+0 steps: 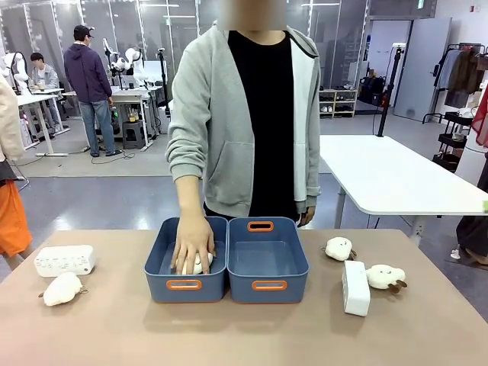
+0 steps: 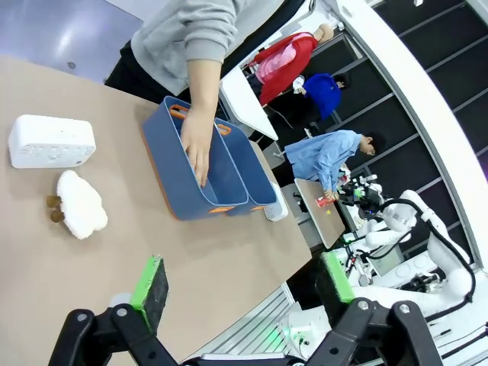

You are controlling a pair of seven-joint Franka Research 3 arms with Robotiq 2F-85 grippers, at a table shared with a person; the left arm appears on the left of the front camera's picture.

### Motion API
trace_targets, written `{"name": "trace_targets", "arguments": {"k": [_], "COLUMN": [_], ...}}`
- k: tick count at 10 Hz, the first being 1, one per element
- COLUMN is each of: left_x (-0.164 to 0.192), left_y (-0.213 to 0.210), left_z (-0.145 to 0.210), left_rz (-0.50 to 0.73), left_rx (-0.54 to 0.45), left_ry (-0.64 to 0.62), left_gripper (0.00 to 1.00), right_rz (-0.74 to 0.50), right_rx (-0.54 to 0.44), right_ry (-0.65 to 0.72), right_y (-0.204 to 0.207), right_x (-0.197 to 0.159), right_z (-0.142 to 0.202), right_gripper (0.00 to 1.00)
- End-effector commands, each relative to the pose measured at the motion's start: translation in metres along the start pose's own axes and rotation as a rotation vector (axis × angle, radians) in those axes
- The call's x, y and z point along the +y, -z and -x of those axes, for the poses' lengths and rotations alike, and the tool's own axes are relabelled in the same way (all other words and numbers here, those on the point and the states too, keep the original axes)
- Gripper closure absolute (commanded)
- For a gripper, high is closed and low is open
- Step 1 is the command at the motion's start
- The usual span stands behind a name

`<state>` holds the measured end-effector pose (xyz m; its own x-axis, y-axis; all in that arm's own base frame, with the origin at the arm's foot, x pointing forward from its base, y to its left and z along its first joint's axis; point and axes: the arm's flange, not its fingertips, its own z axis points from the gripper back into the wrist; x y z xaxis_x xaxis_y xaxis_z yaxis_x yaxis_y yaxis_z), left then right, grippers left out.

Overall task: Sort the digital clocks into the basket.
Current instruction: Pick up the Digital clock from the table and place it into the empty Plastic storage basket.

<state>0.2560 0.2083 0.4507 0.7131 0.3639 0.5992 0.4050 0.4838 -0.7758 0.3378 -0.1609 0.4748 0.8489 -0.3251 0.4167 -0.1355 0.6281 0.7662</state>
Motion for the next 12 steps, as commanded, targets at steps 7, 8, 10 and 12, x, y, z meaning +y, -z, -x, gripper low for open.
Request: {"name": "trace_targets", "arguments": {"k": [7, 8, 10, 12], "left_x": [0.000, 0.000, 0.000, 0.000], "left_y": [-0.002, -0.002, -0.002, -0.002], "left_z": [-0.001, -0.001, -0.001, -0.001], "left_rz": [0.025, 0.025, 0.025, 0.025], "left_rx": [-0.017, -0.017, -0.017, -0.017], "left_ry": [0.014, 0.014, 0.014, 0.014], "left_gripper": [0.00, 0.00, 0.00, 0.00], "right_rz": [0.701, 0.702, 0.725, 0.775], "right_rx": [0.224, 0.223, 0.214, 0.230], "right_ry": [0.051, 0.050, 0.039, 0.037], "right_y": [0.211, 0.223, 0.242, 0.264], "right_x": [0.060, 0.058, 0.056, 0.043], "right_z": [0.011, 0.017, 0.025, 0.032], "right_gripper": [0.00, 0.00, 0.00, 0.00]}}
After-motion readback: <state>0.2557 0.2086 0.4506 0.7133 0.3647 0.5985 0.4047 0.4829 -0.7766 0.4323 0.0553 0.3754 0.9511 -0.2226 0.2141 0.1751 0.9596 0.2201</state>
